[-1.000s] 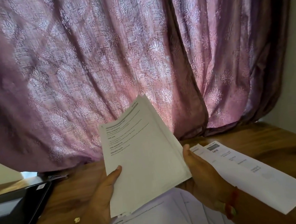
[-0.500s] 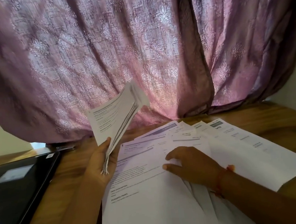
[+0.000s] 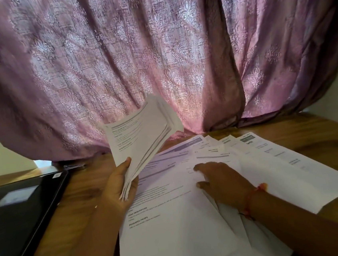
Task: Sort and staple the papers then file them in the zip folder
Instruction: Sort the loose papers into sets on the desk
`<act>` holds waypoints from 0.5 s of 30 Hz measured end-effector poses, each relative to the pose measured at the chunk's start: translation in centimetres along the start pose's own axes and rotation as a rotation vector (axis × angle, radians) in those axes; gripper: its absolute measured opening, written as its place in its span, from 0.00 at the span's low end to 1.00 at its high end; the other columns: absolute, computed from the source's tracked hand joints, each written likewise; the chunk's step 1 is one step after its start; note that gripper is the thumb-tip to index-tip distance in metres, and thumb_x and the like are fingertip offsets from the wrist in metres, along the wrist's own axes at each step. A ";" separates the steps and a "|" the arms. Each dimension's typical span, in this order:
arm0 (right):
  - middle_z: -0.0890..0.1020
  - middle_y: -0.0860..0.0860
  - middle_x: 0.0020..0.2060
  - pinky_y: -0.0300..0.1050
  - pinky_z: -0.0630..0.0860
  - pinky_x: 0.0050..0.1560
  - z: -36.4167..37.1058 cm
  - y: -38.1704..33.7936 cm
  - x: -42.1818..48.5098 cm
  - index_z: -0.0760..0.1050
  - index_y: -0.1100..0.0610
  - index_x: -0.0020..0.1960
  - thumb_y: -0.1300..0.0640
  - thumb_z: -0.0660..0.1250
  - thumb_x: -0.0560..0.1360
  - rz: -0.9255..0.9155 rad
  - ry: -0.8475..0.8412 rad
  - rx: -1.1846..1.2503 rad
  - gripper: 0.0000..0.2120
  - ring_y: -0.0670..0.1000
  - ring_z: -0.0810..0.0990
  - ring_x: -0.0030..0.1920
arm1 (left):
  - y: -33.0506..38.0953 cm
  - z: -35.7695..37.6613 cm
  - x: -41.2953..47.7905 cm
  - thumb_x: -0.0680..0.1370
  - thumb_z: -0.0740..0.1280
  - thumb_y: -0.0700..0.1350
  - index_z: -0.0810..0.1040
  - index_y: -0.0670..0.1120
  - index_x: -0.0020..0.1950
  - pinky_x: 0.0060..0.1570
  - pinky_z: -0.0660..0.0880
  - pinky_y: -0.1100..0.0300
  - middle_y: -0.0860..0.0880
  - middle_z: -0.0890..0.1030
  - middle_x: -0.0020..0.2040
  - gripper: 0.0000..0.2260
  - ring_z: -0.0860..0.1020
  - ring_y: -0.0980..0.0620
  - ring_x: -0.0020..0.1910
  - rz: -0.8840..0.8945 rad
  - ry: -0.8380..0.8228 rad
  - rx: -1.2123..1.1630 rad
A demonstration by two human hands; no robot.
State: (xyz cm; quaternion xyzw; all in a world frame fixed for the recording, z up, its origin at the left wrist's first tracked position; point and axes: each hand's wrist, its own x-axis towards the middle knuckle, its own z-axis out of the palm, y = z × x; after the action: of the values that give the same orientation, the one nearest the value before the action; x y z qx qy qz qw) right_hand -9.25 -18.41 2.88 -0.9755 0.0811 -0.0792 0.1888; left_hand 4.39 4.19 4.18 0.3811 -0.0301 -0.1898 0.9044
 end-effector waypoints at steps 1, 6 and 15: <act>0.70 0.49 0.73 0.45 0.62 0.72 -0.1 0.0 0.2 0.64 0.50 0.75 0.46 0.64 0.80 0.040 0.013 0.017 0.26 0.52 0.68 0.72 | -0.2 -0.1 0.0 0.80 0.67 0.40 0.80 0.40 0.61 0.36 0.82 0.62 0.42 0.86 0.52 0.10 0.86 0.49 0.40 -0.008 0.015 0.023; 0.76 0.52 0.67 0.42 0.69 0.67 -0.3 -0.3 1.1 0.69 0.54 0.70 0.48 0.71 0.76 0.165 0.047 0.113 0.26 0.53 0.75 0.65 | -0.3 -0.3 -0.2 0.81 0.67 0.41 0.81 0.40 0.58 0.30 0.80 0.63 0.42 0.87 0.46 0.08 0.86 0.50 0.36 -0.057 0.055 0.075; 0.81 0.58 0.54 0.46 0.79 0.54 -2.4 -0.5 3.1 0.80 0.61 0.55 0.55 0.71 0.76 0.381 0.014 0.451 0.12 0.53 0.80 0.49 | -0.2 0.7 -1.2 0.83 0.64 0.40 0.81 0.41 0.57 0.23 0.77 0.62 0.44 0.87 0.39 0.08 0.85 0.50 0.31 -0.041 0.033 0.108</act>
State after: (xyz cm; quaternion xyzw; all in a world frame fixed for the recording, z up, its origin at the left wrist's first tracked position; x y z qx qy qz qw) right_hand -6.62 -19.40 5.61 -0.8754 0.2446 -0.0650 0.4118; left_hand 3.06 4.01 4.63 0.4330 -0.0174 -0.1999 0.8788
